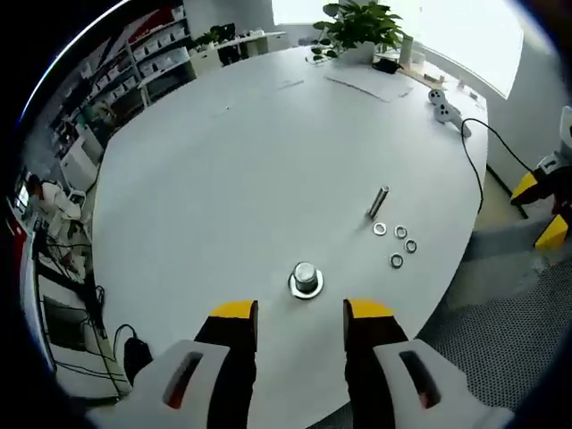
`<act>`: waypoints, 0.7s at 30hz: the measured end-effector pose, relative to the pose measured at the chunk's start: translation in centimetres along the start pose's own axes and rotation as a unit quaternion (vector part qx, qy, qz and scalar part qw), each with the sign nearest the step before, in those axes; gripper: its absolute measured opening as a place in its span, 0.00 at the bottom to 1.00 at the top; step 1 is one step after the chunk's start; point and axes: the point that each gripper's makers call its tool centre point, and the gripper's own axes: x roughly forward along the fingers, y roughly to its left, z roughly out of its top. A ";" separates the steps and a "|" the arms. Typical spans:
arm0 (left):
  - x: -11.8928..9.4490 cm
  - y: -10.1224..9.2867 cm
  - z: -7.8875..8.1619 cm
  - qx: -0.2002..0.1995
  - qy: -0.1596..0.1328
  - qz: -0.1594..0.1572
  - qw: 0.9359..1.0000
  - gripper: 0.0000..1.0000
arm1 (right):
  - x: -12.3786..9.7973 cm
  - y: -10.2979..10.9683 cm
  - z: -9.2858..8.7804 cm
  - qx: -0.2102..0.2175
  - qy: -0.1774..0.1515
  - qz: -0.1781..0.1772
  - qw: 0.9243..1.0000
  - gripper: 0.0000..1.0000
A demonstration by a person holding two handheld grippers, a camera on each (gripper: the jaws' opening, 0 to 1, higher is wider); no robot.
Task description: Place the washer onto the threaded stud by aligning its center hole with the stud, sliding it down to the base, and recovering from edge contact or off-axis alignment until the washer reaches the visible bottom stop.
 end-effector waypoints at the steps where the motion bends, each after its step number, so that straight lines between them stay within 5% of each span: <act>1: -0.2 -0.1 -0.1 -0.001 -0.001 0.000 1.000 0.37 | 0.0 0.0 0.0 0.000 0.000 -0.001 1.000 0.37; 21: -8.2 -0.4 -0.8 -0.071 -0.133 -0.049 0.987 0.38 | -0.2 -1.3 -0.8 0.007 0.020 -0.040 0.999 0.39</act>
